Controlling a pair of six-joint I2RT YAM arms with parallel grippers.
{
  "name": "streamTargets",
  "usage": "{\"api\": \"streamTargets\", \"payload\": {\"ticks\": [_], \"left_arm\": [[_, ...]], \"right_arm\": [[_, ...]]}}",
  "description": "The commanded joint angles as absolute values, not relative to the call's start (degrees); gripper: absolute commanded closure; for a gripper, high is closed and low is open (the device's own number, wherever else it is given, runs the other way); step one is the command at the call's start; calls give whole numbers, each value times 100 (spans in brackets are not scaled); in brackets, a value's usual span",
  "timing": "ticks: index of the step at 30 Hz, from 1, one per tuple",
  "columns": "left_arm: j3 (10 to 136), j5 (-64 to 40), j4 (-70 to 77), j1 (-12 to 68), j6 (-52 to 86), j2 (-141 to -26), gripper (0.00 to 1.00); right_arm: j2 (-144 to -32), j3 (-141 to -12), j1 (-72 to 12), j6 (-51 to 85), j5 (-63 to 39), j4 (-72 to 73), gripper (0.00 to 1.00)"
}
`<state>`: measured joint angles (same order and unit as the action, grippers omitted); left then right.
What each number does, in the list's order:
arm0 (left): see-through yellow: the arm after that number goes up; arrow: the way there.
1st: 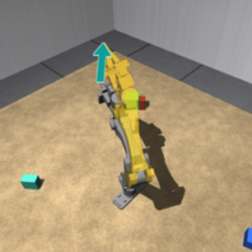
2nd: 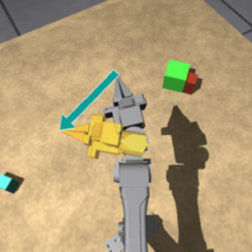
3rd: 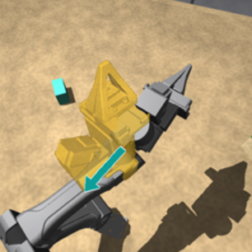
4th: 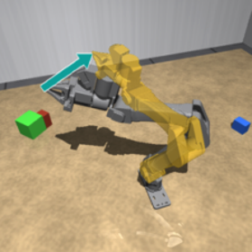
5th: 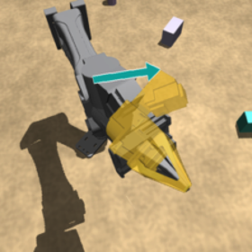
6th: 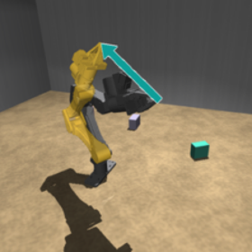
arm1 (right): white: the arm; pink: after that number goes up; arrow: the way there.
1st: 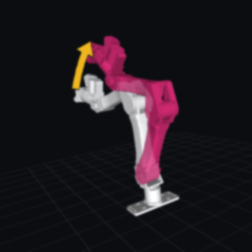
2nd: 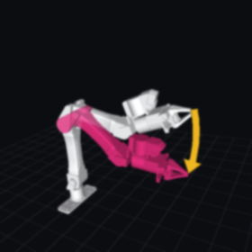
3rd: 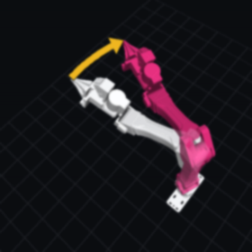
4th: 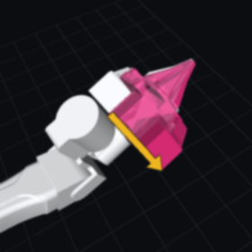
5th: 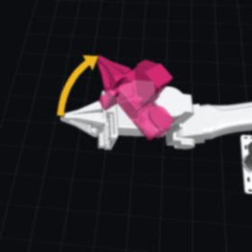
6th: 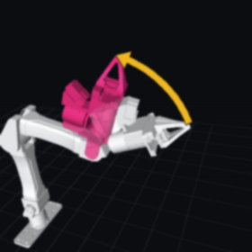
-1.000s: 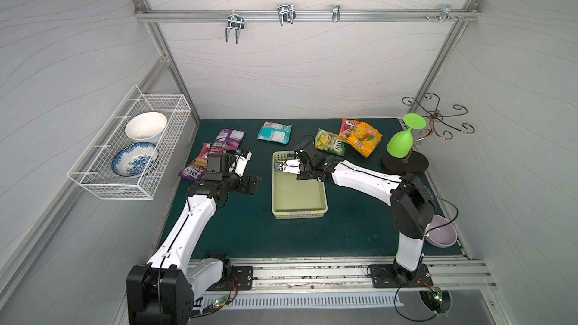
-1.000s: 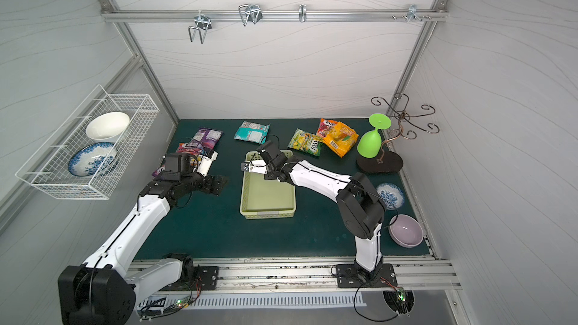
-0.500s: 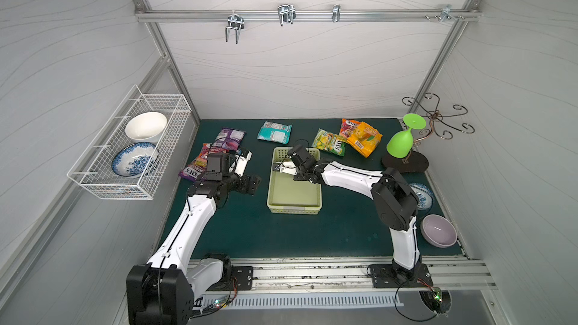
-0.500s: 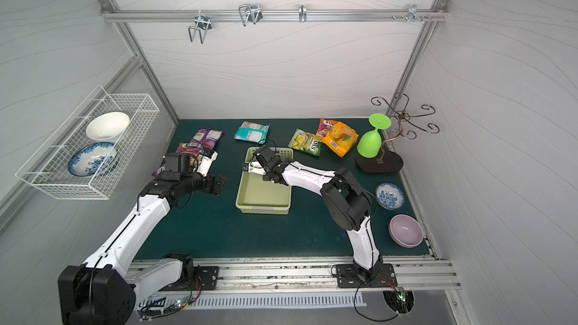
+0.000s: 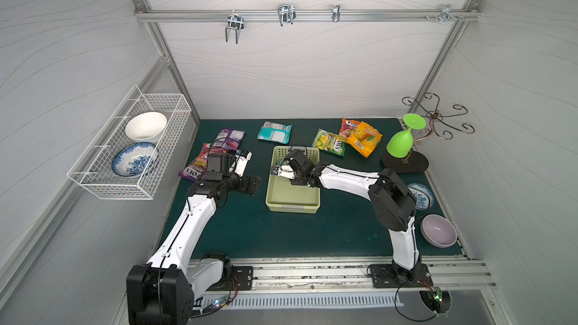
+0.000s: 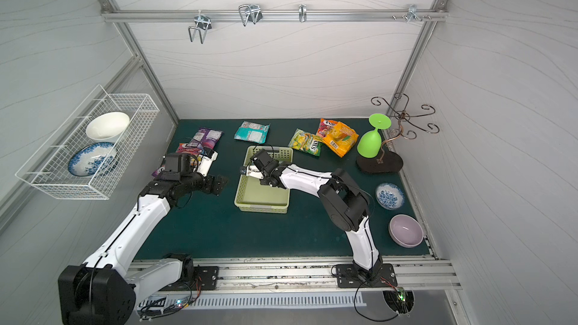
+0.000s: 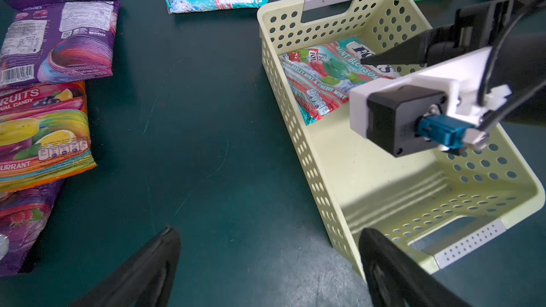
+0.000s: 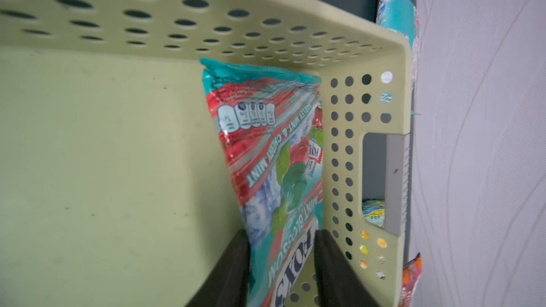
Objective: Put the candies in the basket
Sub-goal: Place the candy in the basket.
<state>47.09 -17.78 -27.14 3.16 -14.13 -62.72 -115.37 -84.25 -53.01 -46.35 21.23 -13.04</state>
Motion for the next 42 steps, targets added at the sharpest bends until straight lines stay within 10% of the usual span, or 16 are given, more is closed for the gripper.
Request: {"api": "streamTargets", "payload": {"ticks": [1, 20, 42], "left_arm": [[4801, -1901, -2534, 334, -1380, -6284, 1], [4912, -1777, -2616, 413, -1388, -6390, 1], [4752, -1670, -2473, 479, -1503, -6495, 1]], "right_arm": [[-10938, -8475, -5270, -4000, 1664, -1689, 51], [-11620, -9589, -5016, 157, 1194, -3142, 41], [-12139, -10073, -4909, 641, 942, -3604, 39]]}}
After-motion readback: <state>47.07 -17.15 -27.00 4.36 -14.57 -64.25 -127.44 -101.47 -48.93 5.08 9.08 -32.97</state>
